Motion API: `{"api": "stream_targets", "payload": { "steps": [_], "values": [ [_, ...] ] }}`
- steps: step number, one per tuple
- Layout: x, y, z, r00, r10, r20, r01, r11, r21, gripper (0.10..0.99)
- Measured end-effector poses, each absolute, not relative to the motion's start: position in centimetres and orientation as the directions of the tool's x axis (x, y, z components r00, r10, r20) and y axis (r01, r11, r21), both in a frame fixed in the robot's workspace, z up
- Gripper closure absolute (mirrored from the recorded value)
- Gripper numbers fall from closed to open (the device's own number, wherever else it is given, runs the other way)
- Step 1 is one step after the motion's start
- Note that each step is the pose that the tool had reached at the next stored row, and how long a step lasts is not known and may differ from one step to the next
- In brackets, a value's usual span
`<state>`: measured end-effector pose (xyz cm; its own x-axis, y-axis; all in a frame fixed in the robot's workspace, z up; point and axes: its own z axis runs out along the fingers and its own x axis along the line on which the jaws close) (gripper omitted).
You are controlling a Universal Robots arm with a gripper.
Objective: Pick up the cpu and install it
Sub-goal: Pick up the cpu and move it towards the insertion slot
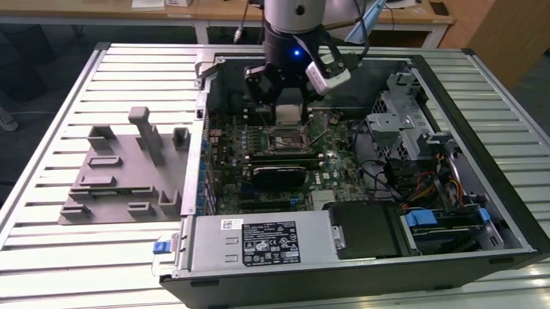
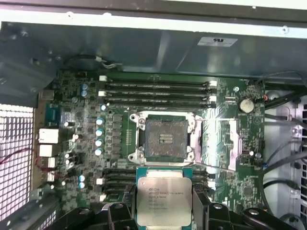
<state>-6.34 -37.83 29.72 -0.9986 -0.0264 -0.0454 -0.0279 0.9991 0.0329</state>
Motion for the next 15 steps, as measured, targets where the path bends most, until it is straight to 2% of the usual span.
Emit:
{"api": "stream_targets", "payload": {
  "steps": [15],
  "values": [
    [-5.7,-35.6,27.7,-0.999,-0.026,-0.042,-0.028,0.999,0.033,0.541]
  ]
}}
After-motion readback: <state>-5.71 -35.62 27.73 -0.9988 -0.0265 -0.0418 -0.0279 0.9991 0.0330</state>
